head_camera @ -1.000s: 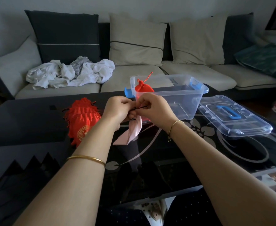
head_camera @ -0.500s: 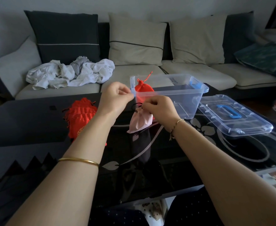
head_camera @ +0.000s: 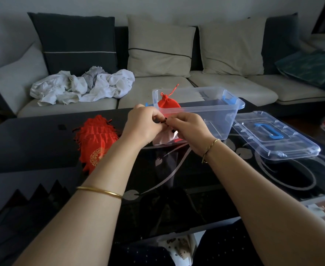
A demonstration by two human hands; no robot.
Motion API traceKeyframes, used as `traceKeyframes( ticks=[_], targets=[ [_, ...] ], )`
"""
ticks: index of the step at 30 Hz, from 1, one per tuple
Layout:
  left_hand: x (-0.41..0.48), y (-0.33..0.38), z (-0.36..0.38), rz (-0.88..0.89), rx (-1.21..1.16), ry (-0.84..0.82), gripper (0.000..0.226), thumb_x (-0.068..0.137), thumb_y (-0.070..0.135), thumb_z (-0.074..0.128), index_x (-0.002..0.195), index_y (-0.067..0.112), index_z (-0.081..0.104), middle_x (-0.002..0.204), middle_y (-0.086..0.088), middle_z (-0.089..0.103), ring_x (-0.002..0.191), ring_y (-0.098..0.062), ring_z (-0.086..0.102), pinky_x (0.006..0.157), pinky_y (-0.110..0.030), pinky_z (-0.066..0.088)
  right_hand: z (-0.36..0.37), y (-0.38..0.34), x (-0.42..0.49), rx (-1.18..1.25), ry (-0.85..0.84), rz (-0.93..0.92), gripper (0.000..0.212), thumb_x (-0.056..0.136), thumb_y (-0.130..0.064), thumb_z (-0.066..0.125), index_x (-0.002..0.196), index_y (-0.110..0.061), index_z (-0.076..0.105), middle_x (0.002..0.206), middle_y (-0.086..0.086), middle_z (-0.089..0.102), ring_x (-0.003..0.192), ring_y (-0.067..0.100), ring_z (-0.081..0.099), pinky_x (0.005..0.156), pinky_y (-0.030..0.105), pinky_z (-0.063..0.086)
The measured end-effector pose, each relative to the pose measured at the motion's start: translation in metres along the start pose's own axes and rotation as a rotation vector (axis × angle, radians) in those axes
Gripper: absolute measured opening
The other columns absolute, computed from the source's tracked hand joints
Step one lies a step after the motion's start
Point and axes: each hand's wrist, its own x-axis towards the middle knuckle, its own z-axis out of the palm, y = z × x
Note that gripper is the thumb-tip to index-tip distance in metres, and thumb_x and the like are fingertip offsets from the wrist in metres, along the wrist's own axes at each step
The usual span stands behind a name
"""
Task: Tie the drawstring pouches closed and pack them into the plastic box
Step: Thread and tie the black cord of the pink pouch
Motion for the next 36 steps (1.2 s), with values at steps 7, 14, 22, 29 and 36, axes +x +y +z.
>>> traceKeyframes(
  ticks=[7,14,22,29,36],
  targets=[
    [0.0,-0.002,0.002,-0.09,-0.116,-0.089,0.016,0.085,0.017,0.065,0.082,0.002,0.068,0.085,-0.008,0.062,0.078,-0.019,0.056,0.072,-0.029,0.042,0.002,0.003,0.003,-0.346,0.044,-0.17,0.022,0.085,-0.012,0.059,0.075,0.008,0.062,0.067,0.008,0.053,0.065,0.016,0.043,0.062,0.027,0.035],
    [0.001,-0.001,-0.005,-0.373,-0.385,-0.263,0.02,0.093,0.027,0.054,0.079,0.015,0.059,0.087,-0.001,0.056,0.081,-0.016,0.051,0.073,-0.03,0.043,-0.002,0.01,0.004,-0.5,0.142,-0.206,0.02,0.084,-0.01,0.055,0.077,0.008,0.062,0.079,0.02,0.065,0.072,0.031,0.055,0.067,0.037,0.047],
    [0.005,0.004,-0.01,-0.415,-0.678,-0.16,0.04,0.096,0.029,0.05,0.059,0.017,0.042,0.075,0.001,0.055,0.068,-0.012,0.05,0.059,-0.023,0.039,0.001,0.012,0.005,-0.535,0.143,-0.199,0.023,0.084,-0.011,0.056,0.077,0.009,0.062,0.079,0.022,0.065,0.067,0.031,0.049,0.06,0.03,0.038],
    [0.005,0.0,-0.006,-0.47,-1.028,-0.018,0.037,0.1,0.027,0.038,0.065,0.016,0.039,0.048,0.006,0.057,0.066,-0.014,0.063,0.06,-0.024,0.045,-0.003,0.007,0.002,-0.339,0.067,-0.124,0.024,0.084,-0.017,0.064,0.077,0.006,0.066,0.068,0.01,0.056,0.065,0.016,0.046,0.063,0.03,0.039],
    [0.01,-0.009,-0.008,-0.509,-1.151,0.13,0.038,0.098,0.02,0.042,0.061,0.015,0.035,0.037,0.007,0.037,0.048,-0.013,0.043,0.069,-0.03,0.045,-0.011,0.014,0.005,-0.353,0.126,-0.048,0.018,0.085,-0.007,0.059,0.084,0.01,0.065,0.074,0.011,0.06,0.071,0.018,0.052,0.072,0.037,0.049]
  ],
)
